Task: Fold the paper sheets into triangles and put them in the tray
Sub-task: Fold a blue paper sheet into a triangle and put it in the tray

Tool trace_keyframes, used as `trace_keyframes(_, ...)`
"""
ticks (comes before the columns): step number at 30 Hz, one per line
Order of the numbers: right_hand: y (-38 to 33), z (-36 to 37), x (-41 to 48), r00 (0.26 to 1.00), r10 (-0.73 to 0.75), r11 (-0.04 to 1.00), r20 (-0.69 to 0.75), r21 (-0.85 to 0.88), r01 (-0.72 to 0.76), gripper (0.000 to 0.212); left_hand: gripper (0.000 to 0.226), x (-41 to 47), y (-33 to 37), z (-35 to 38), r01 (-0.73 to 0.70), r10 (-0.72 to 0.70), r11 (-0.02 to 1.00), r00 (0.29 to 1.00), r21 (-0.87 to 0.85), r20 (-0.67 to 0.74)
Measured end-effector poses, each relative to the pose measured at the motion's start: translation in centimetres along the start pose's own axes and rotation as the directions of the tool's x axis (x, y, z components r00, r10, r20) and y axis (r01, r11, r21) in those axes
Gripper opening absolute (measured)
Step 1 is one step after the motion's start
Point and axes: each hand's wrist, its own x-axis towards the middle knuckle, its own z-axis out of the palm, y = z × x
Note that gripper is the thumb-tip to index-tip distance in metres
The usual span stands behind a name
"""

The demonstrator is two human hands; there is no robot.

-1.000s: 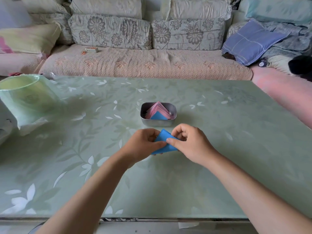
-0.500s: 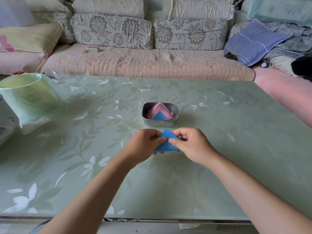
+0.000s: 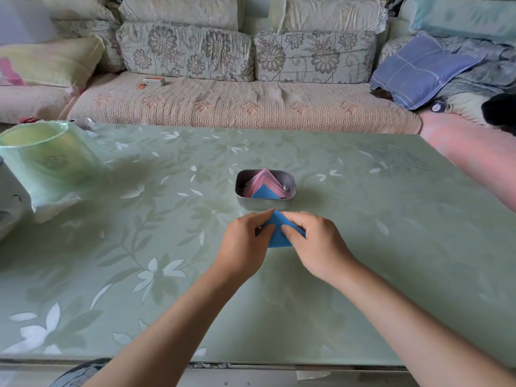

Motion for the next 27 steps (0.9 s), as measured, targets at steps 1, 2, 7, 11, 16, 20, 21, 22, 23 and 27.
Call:
trace_keyframes(1, -0.07, 0.01, -0.02, 1.0, -0.005, 1.0, -0.001, -0.025, 0.005, 0.025, 0.035, -0.01, -0.05, 0.03, 0.003, -0.003, 1.0, 1.0, -0.003, -0.002)
trace_keyframes(2, -0.12, 0.01, 0.0, 1.0, -0.008, 0.999, -0.002, -0.04, 0.008, 0.024, 0.035, 0.02, -0.11, 0.02, 0.01, -0.01, 1.0, 1.0, -0.01, -0.007)
trace_keyframes(7, -0.34, 0.02, -0.08, 1.0, -0.02, 0.997, -0.013, -0.081, 0.019, 0.016, 0.035, 0.1, -0.17, 0.13, 0.014, -0.014, 0.999, 1.0, -0.03, -0.018)
trace_keyframes(11, -0.76, -0.1, -0.2, 1.0, -0.008, 0.994, 0.023, -0.111, 0.01, 0.017, 0.031, -0.08, -0.3, 0.28, 0.0, 0.0, 1.0, 1.0, 0.005, -0.013)
trace_keyframes(16, -0.97, -0.41, -0.11, 0.999, 0.03, 0.992, 0.036, -0.125, -0.026, 0.026, 0.022, -0.15, -0.32, 0.47, -0.025, 0.024, 0.999, 1.0, 0.038, 0.009)
trace_keyframes(20, -0.73, -0.29, -0.13, 0.998, 0.04, 0.993, 0.045, -0.111, -0.035, 0.025, 0.018, -0.08, -0.38, 0.5, -0.049, 0.048, 0.995, 0.999, 0.082, 0.021)
trace_keyframes(21, -0.66, -0.27, -0.09, 0.998, 0.044, 0.994, 0.037, -0.106, -0.04, 0.024, 0.017, -0.09, -0.32, 0.48, -0.054, 0.052, 0.995, 0.998, 0.082, 0.025)
trace_keyframes(22, -0.6, -0.24, -0.04, 0.998, 0.05, 0.994, 0.024, -0.095, -0.048, 0.022, 0.017, -0.11, -0.24, 0.45, -0.062, 0.06, 0.995, 0.998, 0.078, 0.027)
trace_keyframes(23, -0.53, -0.19, 0.03, 0.998, 0.062, 0.995, 0.013, -0.077, -0.061, 0.02, 0.016, -0.16, -0.15, 0.44, -0.071, 0.069, 0.994, 0.997, 0.079, 0.031)
trace_keyframes(27, -0.21, -0.09, 0.34, 0.982, 0.189, 0.982, 0.001, 0.018, -0.189, 0.013, 0.012, -0.4, 0.26, 0.36, -0.093, 0.087, 0.988, 0.995, 0.122, 0.058)
